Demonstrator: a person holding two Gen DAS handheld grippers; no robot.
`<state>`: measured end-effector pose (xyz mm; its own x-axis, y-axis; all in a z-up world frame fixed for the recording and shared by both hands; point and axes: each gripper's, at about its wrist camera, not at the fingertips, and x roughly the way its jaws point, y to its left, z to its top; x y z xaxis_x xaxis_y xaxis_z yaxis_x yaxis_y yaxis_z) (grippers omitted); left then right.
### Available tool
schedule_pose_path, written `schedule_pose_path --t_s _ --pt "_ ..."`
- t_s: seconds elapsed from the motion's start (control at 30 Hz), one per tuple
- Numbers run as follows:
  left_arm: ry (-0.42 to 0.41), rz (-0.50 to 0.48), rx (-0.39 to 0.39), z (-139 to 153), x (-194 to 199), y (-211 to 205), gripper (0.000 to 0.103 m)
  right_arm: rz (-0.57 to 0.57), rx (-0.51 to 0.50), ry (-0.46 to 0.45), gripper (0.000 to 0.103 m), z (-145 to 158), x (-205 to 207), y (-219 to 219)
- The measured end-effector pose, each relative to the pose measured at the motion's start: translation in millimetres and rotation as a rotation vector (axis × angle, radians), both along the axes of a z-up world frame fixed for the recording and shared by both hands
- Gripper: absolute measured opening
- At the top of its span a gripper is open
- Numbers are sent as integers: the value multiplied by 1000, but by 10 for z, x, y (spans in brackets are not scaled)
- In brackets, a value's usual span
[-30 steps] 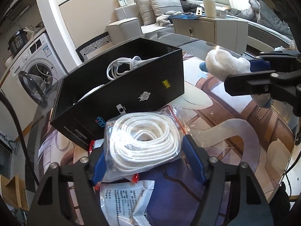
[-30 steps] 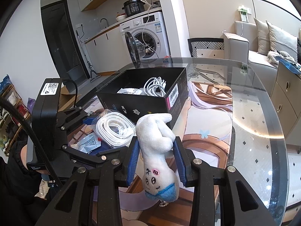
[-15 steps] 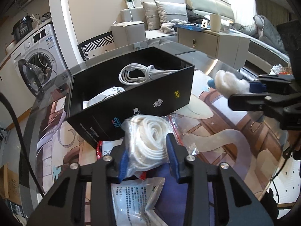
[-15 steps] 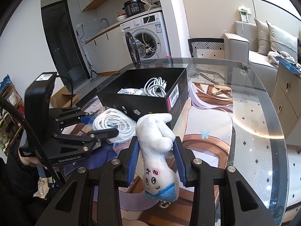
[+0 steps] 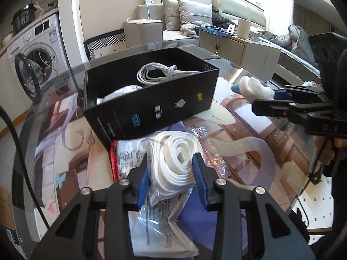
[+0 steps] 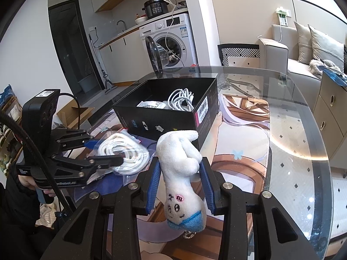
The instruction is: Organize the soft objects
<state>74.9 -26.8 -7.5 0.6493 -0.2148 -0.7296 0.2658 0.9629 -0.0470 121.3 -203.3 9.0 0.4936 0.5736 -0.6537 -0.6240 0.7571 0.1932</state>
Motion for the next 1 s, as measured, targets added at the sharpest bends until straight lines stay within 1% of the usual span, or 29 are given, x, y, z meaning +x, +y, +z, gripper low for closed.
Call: schedule_pose_path --t_s 0.07,0.1,0.13,0.2,0.3,0.37,0.4,0.43,0.57,0.8,1.0 --pt "2 2 -9 11 -46 23 41 0 1 0 37 1 0 1" --pt "-1 4 -9 16 -65 34 44 0 0 0 37 -1 -1 2" --pt "-4 6 -9 24 -85 44 51 1 -1 0 37 -1 -1 2" --pt "-13 10 -7 34 -114 64 60 2 -1 0 37 1 -3 7" --pt "-19 -1 -7 48 -144 68 61 5 -1 0 37 6 -5 18" --pt "-19 -7 17 35 -153 38 70 4 -2 2 37 7 -6 25" --pt "-23 -6 33 29 -145 26 78 6 -3 2 37 6 -8 33" --pt "-33 -3 54 21 -141 4 79 8 -4 3 37 3 -6 40" --pt "-31 -27 110 -34 -74 -87 79 17 -6 5 37 -3 -3 61" --pt "-58 -92 262 -80 32 -293 79 16 -5 10 37 -31 27 34" --pt "-39 -132 292 -117 147 -403 79 19 -6 12 37 -36 44 22"
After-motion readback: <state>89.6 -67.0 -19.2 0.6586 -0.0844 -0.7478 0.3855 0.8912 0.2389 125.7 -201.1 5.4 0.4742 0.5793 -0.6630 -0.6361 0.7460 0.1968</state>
